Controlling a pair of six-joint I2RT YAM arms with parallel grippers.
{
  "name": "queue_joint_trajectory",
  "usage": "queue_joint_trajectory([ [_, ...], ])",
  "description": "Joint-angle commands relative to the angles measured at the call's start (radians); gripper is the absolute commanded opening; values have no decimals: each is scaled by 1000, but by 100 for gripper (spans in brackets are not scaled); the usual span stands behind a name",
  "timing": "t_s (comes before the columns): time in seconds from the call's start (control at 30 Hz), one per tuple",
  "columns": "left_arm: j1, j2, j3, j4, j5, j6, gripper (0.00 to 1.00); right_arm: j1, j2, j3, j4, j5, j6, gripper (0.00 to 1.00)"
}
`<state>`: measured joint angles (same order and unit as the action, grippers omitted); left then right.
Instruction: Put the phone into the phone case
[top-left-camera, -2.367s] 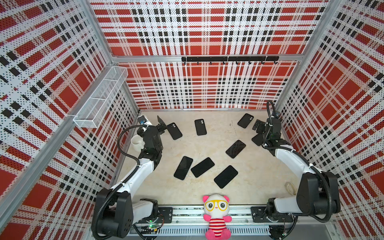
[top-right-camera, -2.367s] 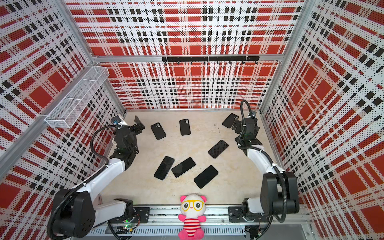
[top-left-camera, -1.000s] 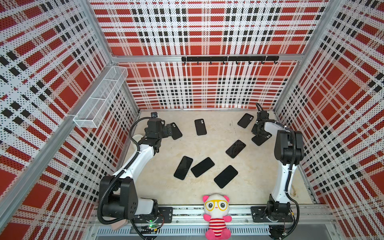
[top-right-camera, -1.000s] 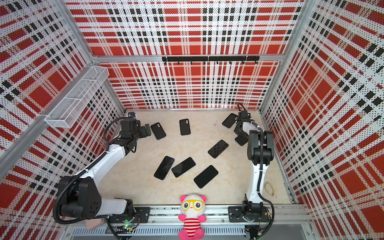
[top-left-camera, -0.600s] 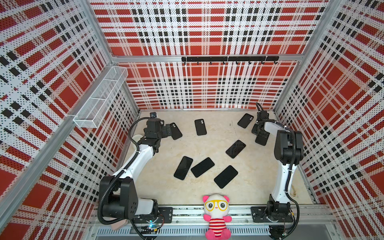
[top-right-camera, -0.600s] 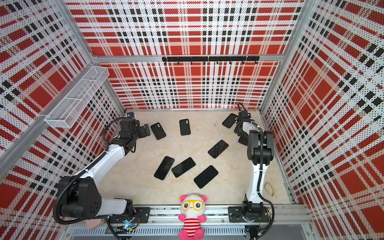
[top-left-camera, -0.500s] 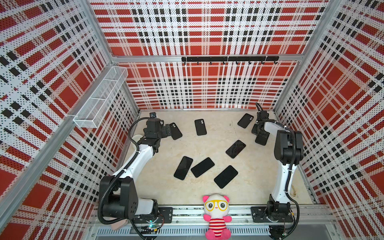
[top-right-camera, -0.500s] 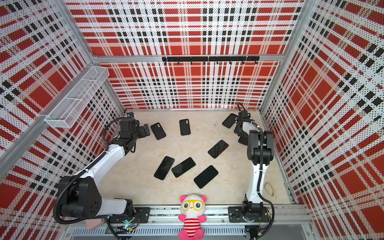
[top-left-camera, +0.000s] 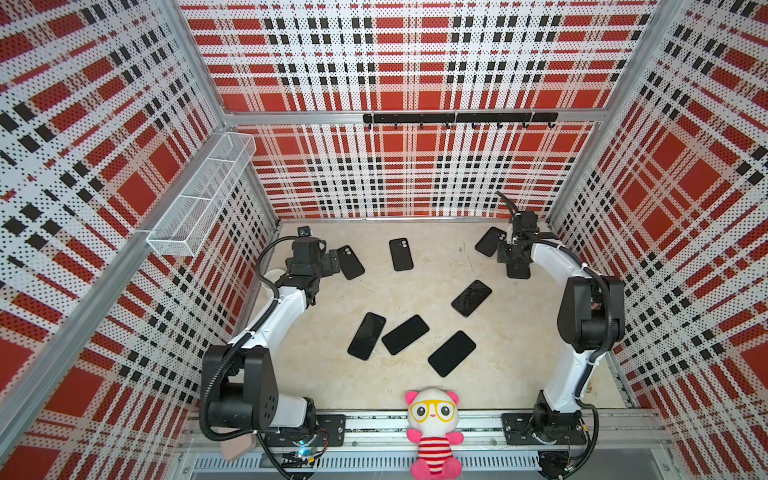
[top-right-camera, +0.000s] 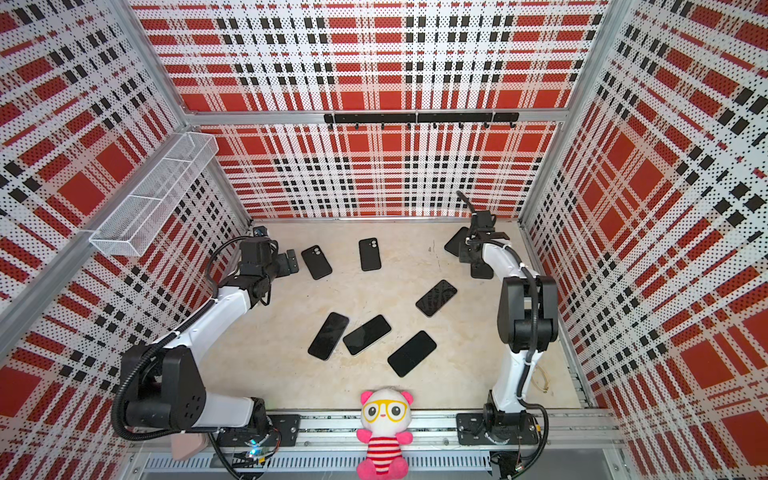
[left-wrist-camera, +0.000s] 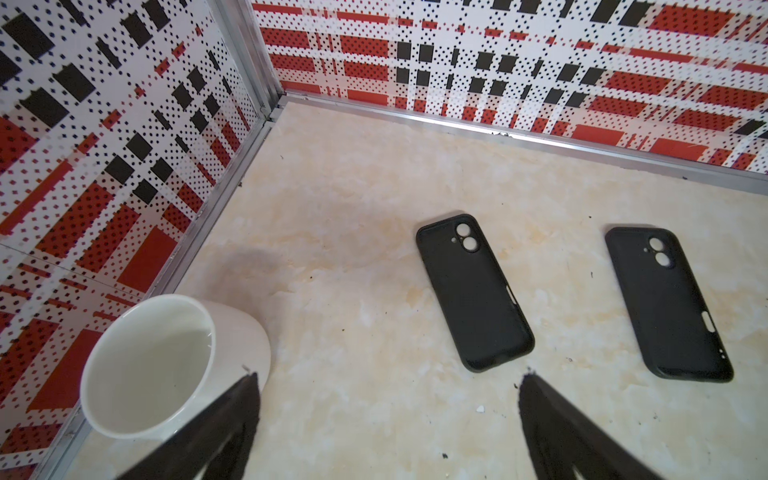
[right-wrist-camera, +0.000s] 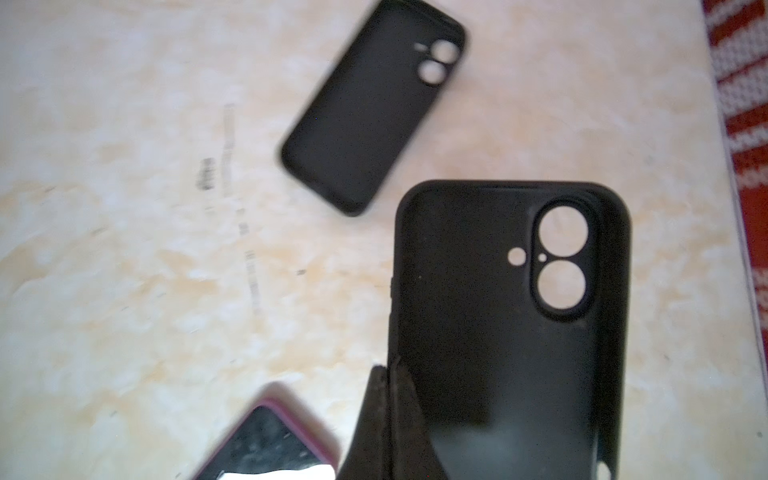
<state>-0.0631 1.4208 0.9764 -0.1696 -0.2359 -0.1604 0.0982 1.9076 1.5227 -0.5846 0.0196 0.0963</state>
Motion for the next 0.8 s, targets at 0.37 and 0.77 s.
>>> queue_joint_trajectory([
  [0.37, 5, 27, 3, -16, -5, -8, 98, 392, 41, -36, -156, -358, -1019, 0],
  [0.77, -7, 34, 5, -24, -17, -1, 98, 446, 147, 11, -159, -352, -1101, 0],
])
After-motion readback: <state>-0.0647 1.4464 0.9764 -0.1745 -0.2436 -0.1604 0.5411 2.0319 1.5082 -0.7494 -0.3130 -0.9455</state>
